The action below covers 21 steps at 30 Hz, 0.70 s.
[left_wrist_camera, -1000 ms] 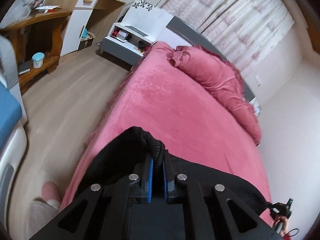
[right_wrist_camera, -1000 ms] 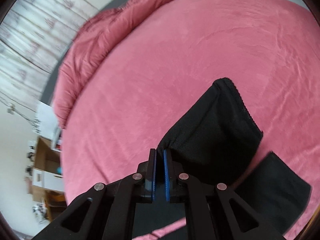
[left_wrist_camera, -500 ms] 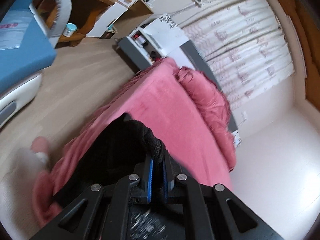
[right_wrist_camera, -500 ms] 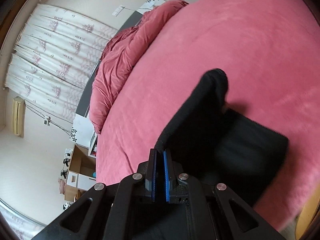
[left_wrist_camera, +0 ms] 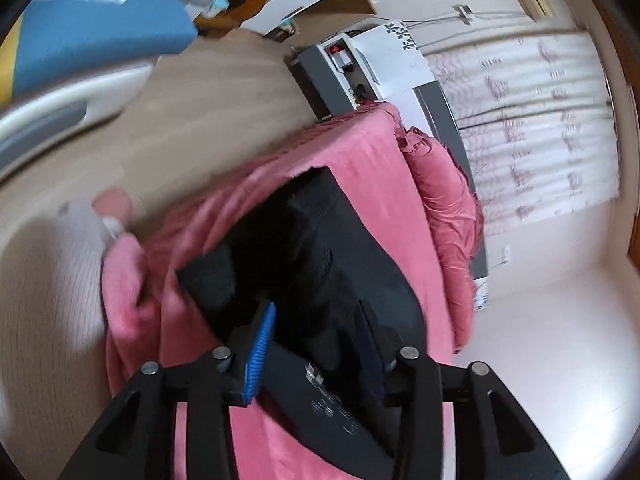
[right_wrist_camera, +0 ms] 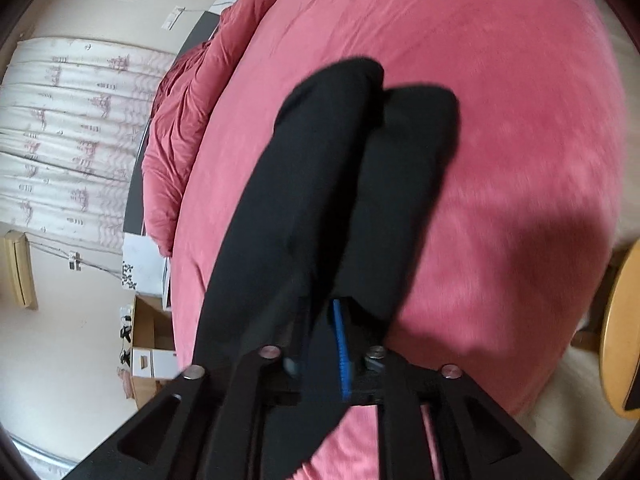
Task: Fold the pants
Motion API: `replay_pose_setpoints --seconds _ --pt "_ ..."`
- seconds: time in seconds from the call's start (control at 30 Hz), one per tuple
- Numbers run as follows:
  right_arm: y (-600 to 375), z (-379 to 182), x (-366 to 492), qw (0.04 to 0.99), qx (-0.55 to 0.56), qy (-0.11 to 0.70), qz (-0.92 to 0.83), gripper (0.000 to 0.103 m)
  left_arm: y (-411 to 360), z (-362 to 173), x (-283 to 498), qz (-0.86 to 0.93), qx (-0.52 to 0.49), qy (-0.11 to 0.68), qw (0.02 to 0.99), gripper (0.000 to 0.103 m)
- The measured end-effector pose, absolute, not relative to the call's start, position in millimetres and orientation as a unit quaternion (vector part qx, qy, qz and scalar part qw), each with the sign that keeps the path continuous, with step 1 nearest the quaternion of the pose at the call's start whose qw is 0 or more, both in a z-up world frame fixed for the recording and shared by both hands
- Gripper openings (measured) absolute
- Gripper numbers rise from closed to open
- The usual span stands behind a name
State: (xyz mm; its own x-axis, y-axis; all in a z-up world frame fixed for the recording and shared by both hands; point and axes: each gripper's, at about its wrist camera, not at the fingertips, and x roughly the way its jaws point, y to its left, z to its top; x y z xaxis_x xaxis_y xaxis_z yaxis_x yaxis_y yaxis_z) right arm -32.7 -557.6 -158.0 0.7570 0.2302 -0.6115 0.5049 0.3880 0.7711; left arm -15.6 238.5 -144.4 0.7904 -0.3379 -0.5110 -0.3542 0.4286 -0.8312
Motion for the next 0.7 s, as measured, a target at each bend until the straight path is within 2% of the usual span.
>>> replay_pose_setpoints --seconds 0.03,0.07,0.1,0.13,0.2,0.3,0.43,0.53,0.6,0.67,0.7 --pt "-553.0 -156.3 -34.9 0.764 0.545 0.333 -0.091 0.051 235.2 -141.6 -23.3 0.004 -0.546 0.32 0.774 0.042" --pt "-547.7 -152.5 -39.0 0.769 0.543 0.323 -0.091 0.06 231.7 -138.4 -29.5 0.001 -0.557 0.317 0.768 0.042" --pt "-543.9 -147.5 -42.0 0.775 0.541 0.314 -0.09 0.06 226.6 -135.4 -33.0 -0.006 -0.567 0.314 0.761 0.045" --pt "-540.1 -142.9 -42.9 0.781 0.537 0.307 -0.086 0.06 219.9 -132.3 -35.8 -0.018 -0.574 0.312 0.757 0.056" --pt "-532.4 -134.5 -38.7 0.791 0.526 0.302 -0.079 0.06 204.7 -125.3 -33.9 -0.042 -0.575 0.322 0.751 0.068" --pt "-524.2 -132.5 -23.4 0.793 0.509 0.323 -0.081 0.06 187.0 -125.0 -13.1 -0.074 -0.559 0.349 0.748 0.068" --pt "-523.1 -143.7 3.7 0.774 0.504 0.363 -0.125 0.06 184.5 -144.8 18.1 0.005 -0.551 0.397 0.734 0.068" --pt "-526.2 -150.6 14.9 0.766 0.511 0.362 -0.143 0.058 190.9 -159.9 32.4 0.038 -0.565 0.41 0.715 0.068" --pt "-527.6 -150.0 23.2 0.768 0.505 0.364 -0.15 0.053 196.4 -163.6 37.2 0.05 -0.577 0.397 0.712 0.068" --pt "-529.9 -147.5 33.0 0.773 0.497 0.367 -0.146 0.042 204.9 -162.6 44.4 0.071 -0.58 0.386 0.714 0.068" --pt "-531.1 -146.3 36.8 0.773 0.493 0.37 -0.147 0.04 207.2 -161.5 48.2 0.071 -0.583 0.379 0.715 0.068"
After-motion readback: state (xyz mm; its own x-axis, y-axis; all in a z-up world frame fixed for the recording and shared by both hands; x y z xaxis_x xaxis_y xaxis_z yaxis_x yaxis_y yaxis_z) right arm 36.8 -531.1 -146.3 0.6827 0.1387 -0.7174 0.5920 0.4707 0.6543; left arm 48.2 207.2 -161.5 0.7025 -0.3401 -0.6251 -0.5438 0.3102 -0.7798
